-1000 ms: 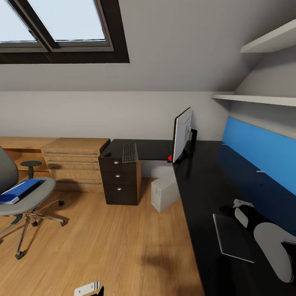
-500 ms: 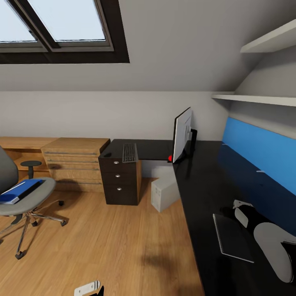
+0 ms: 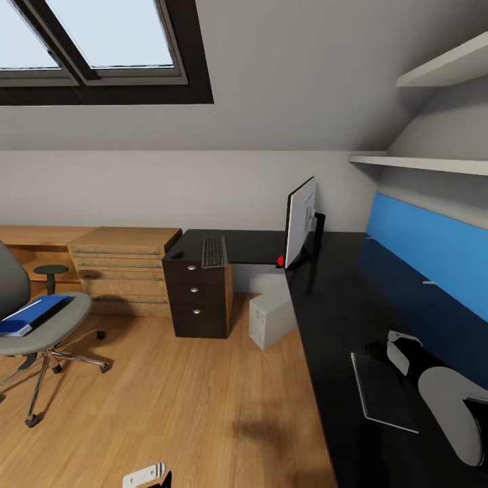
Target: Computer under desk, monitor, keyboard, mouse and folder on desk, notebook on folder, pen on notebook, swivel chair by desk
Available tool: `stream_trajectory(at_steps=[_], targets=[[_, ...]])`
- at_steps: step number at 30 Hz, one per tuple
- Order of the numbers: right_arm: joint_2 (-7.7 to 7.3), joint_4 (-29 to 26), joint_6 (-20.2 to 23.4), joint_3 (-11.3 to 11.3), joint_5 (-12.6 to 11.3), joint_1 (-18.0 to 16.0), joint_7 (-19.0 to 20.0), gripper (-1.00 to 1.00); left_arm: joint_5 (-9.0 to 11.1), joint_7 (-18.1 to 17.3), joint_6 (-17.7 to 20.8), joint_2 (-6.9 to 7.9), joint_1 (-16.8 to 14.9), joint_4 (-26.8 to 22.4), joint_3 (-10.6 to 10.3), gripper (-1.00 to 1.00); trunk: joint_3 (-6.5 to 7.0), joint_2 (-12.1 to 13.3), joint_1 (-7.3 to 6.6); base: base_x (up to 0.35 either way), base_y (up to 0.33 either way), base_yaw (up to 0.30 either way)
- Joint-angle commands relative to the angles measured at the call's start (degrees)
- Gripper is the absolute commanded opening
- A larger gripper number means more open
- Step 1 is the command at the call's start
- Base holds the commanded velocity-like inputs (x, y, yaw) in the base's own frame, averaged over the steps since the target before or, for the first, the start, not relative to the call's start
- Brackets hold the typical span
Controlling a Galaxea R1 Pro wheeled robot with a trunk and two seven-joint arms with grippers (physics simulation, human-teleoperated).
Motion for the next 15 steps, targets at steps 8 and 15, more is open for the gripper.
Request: stream_trajectory(at_steps=[8,15], targets=[[0.08,-0.11,0.24,-0.05,-0.61,-0.01,-0.38,1.00,0.50,0.46,0.05,0.08,0.01,-0.13,-0.26,1.00,-0.05,-0.03,0.00,0.000,0.000,0.000],[0.09,-0.11,0.24,-0.05,-0.61,-0.01,-0.39,1.00,0.50,0.46,0.05,0.08,-0.01,-0.14,-0.26,1.00,-0.05,-0.03,0.00,-0.033,0.000,0.000]])
